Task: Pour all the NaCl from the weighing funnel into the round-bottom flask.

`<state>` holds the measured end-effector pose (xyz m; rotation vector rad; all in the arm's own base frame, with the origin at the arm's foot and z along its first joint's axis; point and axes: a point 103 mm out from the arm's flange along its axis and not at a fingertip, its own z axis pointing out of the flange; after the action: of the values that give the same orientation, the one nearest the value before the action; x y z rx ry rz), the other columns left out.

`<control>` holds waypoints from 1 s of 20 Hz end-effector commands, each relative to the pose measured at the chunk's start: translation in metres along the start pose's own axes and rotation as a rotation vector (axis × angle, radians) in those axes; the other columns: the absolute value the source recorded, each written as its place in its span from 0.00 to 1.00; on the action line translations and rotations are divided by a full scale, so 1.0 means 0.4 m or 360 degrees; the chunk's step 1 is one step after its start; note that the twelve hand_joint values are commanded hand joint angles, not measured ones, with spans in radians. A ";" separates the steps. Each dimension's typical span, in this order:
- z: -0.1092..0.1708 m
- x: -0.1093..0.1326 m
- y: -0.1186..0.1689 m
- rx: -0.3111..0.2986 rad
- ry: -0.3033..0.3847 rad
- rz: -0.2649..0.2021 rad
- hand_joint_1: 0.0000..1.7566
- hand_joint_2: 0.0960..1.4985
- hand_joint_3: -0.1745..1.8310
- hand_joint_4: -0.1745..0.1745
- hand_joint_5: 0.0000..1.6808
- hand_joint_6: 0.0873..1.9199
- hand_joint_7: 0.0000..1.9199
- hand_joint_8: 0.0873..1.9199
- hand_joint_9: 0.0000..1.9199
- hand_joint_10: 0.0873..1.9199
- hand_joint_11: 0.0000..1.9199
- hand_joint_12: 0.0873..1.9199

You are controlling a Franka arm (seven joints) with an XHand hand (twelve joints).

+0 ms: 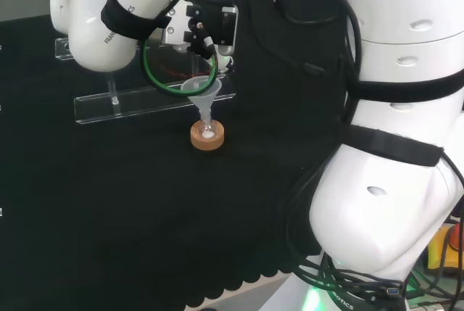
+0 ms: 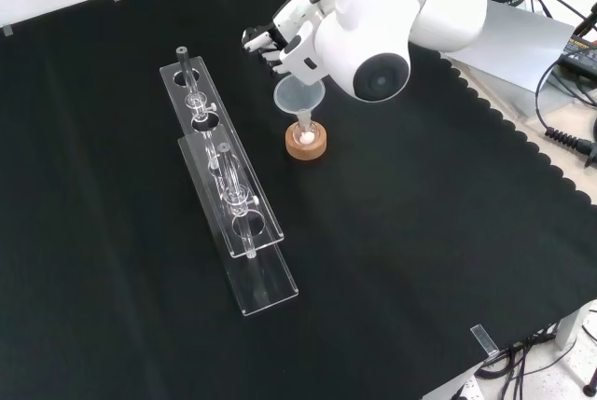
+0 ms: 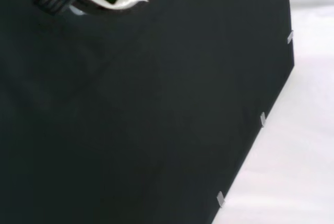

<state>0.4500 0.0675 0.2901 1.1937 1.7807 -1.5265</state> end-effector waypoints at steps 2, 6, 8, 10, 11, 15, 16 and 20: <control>-0.008 0.001 -0.008 0.0017 -0.0091 0.0044 0.62 0.43 0.42 1.00 0.68 0.44 0.46 0.30 0.54 0.20 0.26 0.65; -0.011 0.000 -0.010 0.0023 -0.0114 0.0062 0.62 0.43 0.42 1.00 0.68 0.44 0.47 0.30 0.54 0.20 0.26 0.65; -0.013 0.000 -0.009 0.0023 -0.0121 0.0067 0.62 0.43 0.42 1.00 0.68 0.44 0.47 0.30 0.54 0.20 0.26 0.65; -0.014 0.001 -0.008 0.0027 -0.0134 0.0067 0.62 0.43 0.42 1.00 0.69 0.44 0.47 0.30 0.54 0.20 0.26 0.65; -0.014 0.001 -0.007 0.0031 -0.0141 0.0070 0.62 0.43 0.42 1.00 0.69 0.44 0.47 0.30 0.54 0.20 0.26 0.65; -0.014 0.003 -0.003 0.0047 -0.0171 0.0072 0.62 0.43 0.42 1.00 0.69 0.44 0.47 0.30 0.54 0.20 0.26 0.65; -0.016 0.004 -0.003 0.0049 -0.0183 0.0073 0.62 0.43 0.42 1.00 0.69 0.44 0.47 0.30 0.54 0.20 0.26 0.65; -0.023 0.006 -0.004 0.0062 -0.0221 0.0078 0.62 0.43 0.42 1.00 0.69 0.44 0.47 0.30 0.54 0.20 0.26 0.65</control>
<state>0.4485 0.0753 0.2898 1.1202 1.6452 -1.5758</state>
